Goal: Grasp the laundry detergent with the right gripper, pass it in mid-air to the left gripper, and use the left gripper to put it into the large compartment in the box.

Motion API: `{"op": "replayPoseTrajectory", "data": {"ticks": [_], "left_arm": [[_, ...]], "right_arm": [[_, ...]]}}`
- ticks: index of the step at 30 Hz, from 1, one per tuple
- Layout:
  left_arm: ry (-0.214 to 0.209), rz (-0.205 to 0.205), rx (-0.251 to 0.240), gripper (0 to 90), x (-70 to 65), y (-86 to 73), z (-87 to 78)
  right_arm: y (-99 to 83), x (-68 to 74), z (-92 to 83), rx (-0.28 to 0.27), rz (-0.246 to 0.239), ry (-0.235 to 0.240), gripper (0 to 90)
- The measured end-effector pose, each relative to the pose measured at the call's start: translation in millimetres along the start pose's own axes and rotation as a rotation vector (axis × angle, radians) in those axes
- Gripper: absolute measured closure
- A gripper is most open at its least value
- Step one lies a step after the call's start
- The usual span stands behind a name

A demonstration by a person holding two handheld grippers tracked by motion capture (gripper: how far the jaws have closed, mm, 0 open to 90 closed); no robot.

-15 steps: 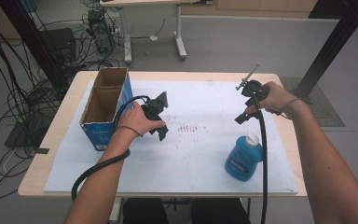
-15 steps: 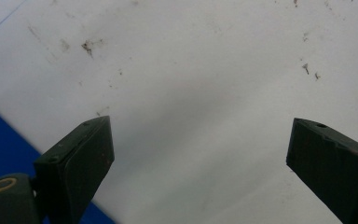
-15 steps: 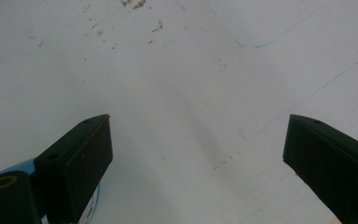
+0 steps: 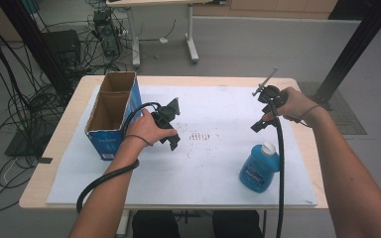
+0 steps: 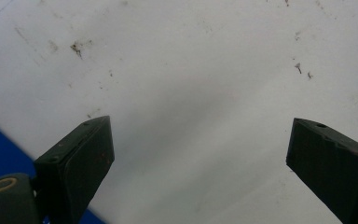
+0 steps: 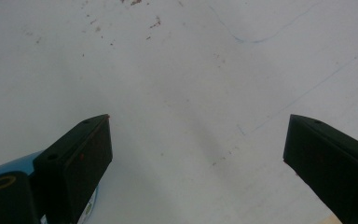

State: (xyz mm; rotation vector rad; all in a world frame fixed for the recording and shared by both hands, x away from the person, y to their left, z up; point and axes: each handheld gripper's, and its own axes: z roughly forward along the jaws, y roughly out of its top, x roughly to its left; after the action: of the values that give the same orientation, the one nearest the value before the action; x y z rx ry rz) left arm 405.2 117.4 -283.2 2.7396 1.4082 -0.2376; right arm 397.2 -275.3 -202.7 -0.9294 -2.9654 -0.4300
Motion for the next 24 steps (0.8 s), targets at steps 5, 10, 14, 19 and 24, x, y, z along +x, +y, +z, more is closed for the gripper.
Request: {"op": "replayPoseTrajectory", "data": {"ticks": [5,10,14,19,24], "left_arm": [[-0.009,-0.007,-0.009,8.0,2.8,-0.1,0.2],[-0.006,-0.006,-0.004,7.9,1.8,0.2,-0.1],[-0.018,-0.011,-0.012,8.0,3.7,-2.8,-0.6],[-0.012,-0.014,-0.008,8.1,3.7,-4.7,-0.6],[-0.01,-0.016,-0.008,7.9,1.6,-6.0,1.2]], "right_arm": [[-6.6,-0.7,-2.7,0.004,0.013,-0.007,7.4],[-16.8,-1.4,-7.6,0.007,0.027,-0.023,7.4],[-25.6,-2.7,-10.0,0.002,0.038,-0.027,7.3],[-32.5,-1.6,-13.0,0.002,0.041,-0.034,7.3],[-39.4,0.2,-17.0,0.005,0.043,-0.046,7.3]]}}
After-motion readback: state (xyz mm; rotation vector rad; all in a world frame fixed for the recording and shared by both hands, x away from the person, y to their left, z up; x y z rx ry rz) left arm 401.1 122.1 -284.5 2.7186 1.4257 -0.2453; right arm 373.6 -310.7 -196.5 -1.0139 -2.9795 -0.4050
